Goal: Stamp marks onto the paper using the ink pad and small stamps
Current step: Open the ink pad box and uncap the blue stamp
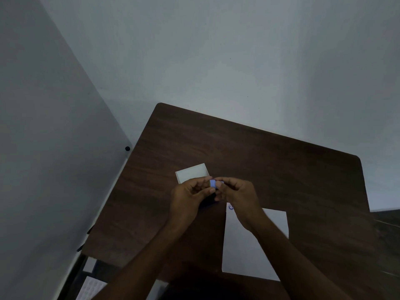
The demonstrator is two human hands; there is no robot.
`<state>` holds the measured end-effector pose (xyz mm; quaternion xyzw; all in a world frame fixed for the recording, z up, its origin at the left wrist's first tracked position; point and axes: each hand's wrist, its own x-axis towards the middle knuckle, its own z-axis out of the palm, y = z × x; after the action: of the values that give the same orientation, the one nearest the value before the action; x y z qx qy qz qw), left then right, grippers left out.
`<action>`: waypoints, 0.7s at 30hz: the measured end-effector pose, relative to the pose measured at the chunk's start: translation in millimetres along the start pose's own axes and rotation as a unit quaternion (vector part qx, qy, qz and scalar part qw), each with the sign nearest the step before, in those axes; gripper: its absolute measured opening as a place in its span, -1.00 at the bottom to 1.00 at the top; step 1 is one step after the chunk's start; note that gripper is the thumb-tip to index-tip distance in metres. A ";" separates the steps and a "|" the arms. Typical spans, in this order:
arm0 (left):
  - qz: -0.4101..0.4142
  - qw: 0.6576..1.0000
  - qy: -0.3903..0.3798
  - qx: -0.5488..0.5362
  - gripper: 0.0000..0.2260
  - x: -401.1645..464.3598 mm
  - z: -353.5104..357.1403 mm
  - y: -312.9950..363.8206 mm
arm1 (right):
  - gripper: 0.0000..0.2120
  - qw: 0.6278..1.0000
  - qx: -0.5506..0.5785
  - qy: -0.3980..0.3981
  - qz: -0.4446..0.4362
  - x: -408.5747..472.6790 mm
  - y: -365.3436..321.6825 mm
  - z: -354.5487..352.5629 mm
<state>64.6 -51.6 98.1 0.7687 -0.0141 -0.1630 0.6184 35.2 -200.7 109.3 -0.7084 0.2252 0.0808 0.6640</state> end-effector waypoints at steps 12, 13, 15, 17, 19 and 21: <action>0.007 1.000 0.022 -0.018 -0.74 -2.0 0.4 1.0 | -0.86 1.000 0.009 0.010 -0.001 -1.1 -4.9 4.6; 0.005 1.000 0.021 -0.016 -0.74 -1.8 0.0 0.1 | -0.86 1.000 0.010 0.009 0.002 -1.4 -5.7 5.0; 0.007 1.000 0.023 -0.004 -0.73 -2.1 -0.3 -1.2 | -0.84 1.000 0.013 0.010 0.007 -1.6 -6.8 5.6; 0.009 1.000 0.028 0.000 -0.72 -2.7 -1.0 -1.9 | -0.83 1.000 0.011 0.012 0.008 -2.3 -7.5 6.1; 0.008 0.999 0.034 -0.016 -0.73 -4.2 -1.8 -1.1 | -0.82 1.000 0.012 0.014 0.009 -3.7 -8.3 6.9; 0.011 0.999 0.040 -0.018 -0.73 -6.0 -2.2 -0.6 | -0.84 1.000 0.014 0.015 0.007 -5.5 -9.6 8.4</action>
<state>59.4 -48.0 99.4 0.7633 0.0054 -0.1259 0.6336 36.0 -191.2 119.3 -0.6986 0.2407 0.0715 0.6701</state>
